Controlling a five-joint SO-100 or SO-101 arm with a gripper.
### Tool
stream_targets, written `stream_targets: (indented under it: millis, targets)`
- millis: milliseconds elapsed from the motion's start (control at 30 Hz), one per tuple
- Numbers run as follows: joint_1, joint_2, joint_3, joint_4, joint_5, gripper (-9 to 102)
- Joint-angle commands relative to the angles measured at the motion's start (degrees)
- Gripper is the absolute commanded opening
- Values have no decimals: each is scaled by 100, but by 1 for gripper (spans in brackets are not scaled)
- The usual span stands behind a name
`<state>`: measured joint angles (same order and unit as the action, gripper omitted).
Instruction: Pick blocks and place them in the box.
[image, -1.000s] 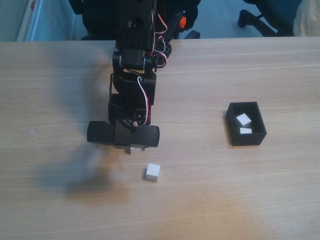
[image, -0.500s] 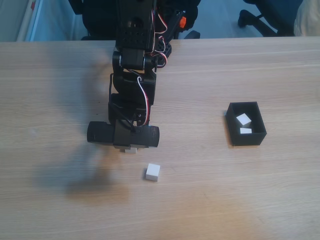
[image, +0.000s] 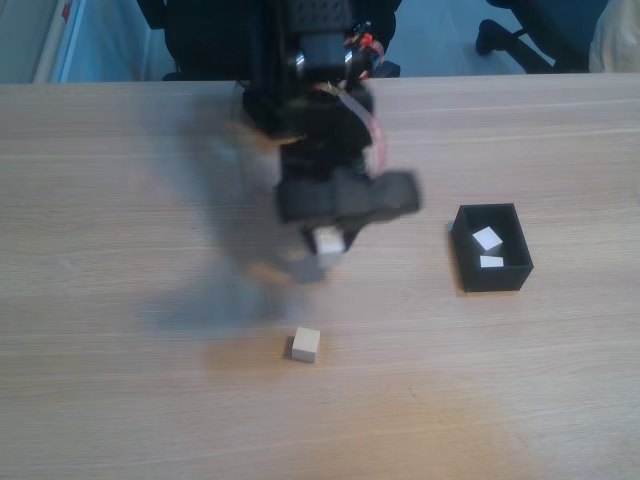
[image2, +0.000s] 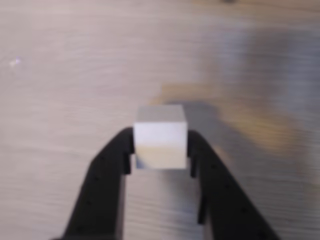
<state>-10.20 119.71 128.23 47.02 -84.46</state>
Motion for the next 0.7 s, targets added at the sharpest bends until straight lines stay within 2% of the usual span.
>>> stream_targets:
  millis: [0,133,333,667]
  targets:
    - [-809,747,-62,404,378,0]
    - [-1670,949,-316,765,782,0]
    - [-2505,659,-844,677,1318,0]
    - [-3023,-835,-2338,721,1600,0]
